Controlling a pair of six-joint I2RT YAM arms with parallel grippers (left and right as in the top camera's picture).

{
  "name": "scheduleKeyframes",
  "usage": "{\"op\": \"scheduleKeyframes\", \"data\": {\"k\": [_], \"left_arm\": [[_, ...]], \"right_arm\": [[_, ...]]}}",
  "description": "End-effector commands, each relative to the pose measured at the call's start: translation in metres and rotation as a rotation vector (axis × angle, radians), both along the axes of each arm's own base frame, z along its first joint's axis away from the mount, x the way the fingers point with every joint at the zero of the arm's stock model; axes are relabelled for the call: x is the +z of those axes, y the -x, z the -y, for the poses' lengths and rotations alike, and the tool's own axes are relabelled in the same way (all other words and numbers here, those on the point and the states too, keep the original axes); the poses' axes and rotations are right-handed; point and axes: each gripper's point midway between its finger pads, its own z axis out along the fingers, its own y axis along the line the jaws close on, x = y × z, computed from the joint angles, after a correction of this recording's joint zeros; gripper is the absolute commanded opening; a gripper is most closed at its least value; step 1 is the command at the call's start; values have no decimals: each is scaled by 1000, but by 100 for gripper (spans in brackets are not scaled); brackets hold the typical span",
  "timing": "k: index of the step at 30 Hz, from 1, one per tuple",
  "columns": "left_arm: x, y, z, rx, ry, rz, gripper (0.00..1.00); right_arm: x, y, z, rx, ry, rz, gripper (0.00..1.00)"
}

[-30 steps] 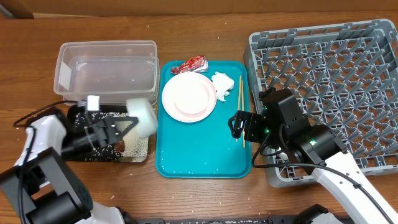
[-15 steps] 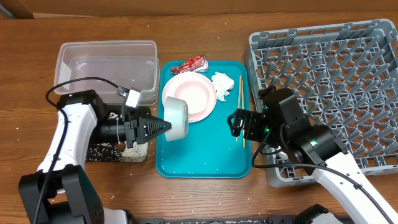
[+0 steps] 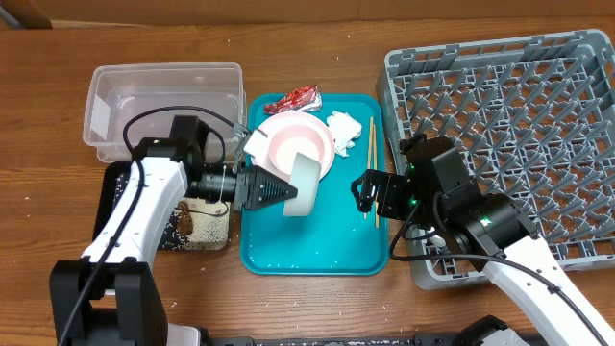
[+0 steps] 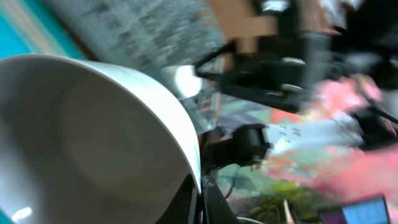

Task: Sort waste into correct bins and load items into the dishwasher
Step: 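Return the empty grey bowl onto the teal tray, then grasp the red snack wrapper with the left gripper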

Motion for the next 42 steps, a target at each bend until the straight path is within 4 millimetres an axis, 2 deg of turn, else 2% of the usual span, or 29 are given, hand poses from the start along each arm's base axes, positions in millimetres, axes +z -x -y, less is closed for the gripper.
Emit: {"op": "scheduleKeyframes", "data": {"k": [1, 3, 6, 9, 11, 15, 17, 18, 22, 24, 26, 27, 30, 31, 33, 36, 39, 41, 42], "left_arm": [[-42, -7, -23, 213, -391, -305, 4], [-53, -4, -32, 261, -555, -280, 4], [-53, 4, -31, 291, -696, -211, 4], [-66, 15, -42, 376, -977, -144, 4], [-78, 19, -35, 394, -1100, -78, 4], [-100, 20, -6, 381, -1176, 17, 4], [-108, 20, 4, 376, -1188, 33, 7], [-113, 20, 9, 365, -1189, 36, 11], [-119, 23, 8, 364, -1211, 7, 44], [-113, 18, 5, 386, -1207, 5, 50], [-101, 8, 2, 416, -1192, 3, 57], [-89, -1, 1, 436, -1176, 12, 64], [-56, -26, 2, 464, -1122, 81, 69], [-45, -35, 4, 472, -1101, 113, 74], [-22, -58, 12, 477, -1042, 224, 80], [5, -91, 26, 466, -966, 438, 80], [13, -125, 20, 557, -966, 527, 76], [6, -146, 16, 578, -968, 549, 74], [0, -155, 15, 578, -965, 550, 70]], "right_arm": [[16, -2, -2, 0, -32, 35, 99], [16, -2, -2, 0, -32, 35, 99], [17, -2, -2, -1, -33, 36, 99], [18, -4, -3, -1, -36, 43, 99], [18, -4, -3, 0, -36, 43, 99], [17, -3, -2, 0, -35, 41, 99], [17, -3, -2, 0, -33, 38, 99], [17, -2, -2, 0, -32, 36, 99], [16, -2, -2, 0, -30, 32, 99], [16, -1, -2, 0, -30, 32, 100], [16, -2, -2, 0, -30, 32, 100], [16, -2, -2, 0, -30, 32, 100], [16, -2, -2, 0, -30, 32, 100], [16, -2, -2, 0, -30, 32, 100], [16, -2, -2, 0, -30, 32, 100], [16, -1, -2, 0, -30, 32, 100], [16, -1, -3, 4, -35, 28, 100], [16, 0, -3, 7, -38, 27, 100], [16, 0, -3, 7, -37, 26, 100]]}}
